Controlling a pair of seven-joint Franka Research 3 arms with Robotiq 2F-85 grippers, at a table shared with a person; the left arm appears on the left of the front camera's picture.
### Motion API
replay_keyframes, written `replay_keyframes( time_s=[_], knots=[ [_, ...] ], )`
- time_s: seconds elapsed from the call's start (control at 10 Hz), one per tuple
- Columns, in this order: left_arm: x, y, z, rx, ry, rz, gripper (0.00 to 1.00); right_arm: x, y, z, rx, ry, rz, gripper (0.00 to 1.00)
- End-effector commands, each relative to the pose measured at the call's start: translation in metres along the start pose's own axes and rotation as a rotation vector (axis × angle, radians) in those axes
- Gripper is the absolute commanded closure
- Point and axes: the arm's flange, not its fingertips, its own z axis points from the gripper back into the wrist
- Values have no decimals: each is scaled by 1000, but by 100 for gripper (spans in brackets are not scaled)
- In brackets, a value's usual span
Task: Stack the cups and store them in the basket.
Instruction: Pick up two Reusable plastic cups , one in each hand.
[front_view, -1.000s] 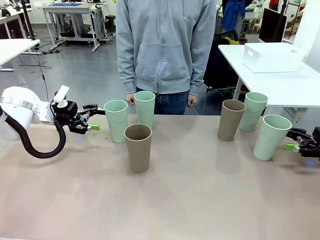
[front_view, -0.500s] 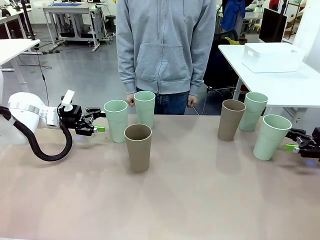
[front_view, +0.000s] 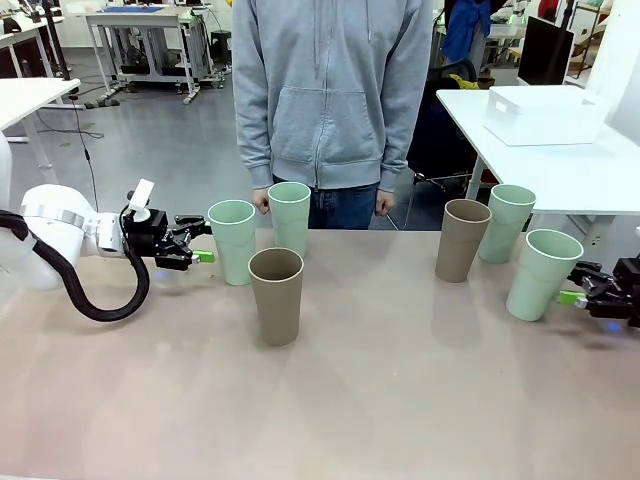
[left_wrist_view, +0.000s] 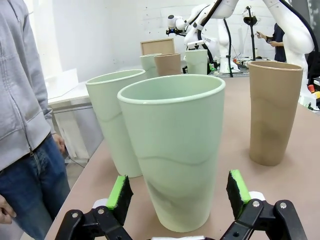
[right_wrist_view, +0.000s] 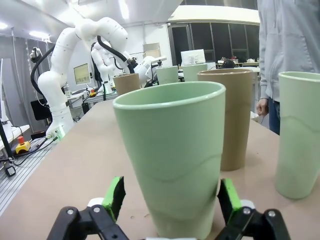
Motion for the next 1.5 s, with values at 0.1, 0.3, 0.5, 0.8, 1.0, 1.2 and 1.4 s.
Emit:
replay_keyframes(
  time_s=[0.1, 0.3, 0.5, 0.8, 1.0, 1.2, 1.4],
  knots=[
    [-2, 8, -11, 20, -16, 26, 0, 2, 0, -14, -44, -17, 35, 0],
    [-3, 9, -16, 18, -19, 40, 0, 2, 2, -15, -32, -10, 19, 0],
    [-2, 9, -24, 4, -20, 37, 0, 2, 2, -18, -19, -10, 10, 0],
    [2, 10, -39, -14, -30, 37, 0, 1, 1, -22, -16, -13, -9, 0],
    [5, 10, -49, -30, -35, 35, 0, 1, 2, -25, -20, -5, -21, 0],
    [2, 11, -56, -32, -23, 51, 0, 0, 2, -32, -21, -2, -26, 0],
    [-1, 12, -56, -34, -20, 71, 0, 1, 2, -37, -17, -8, -41, 0]
  ],
)
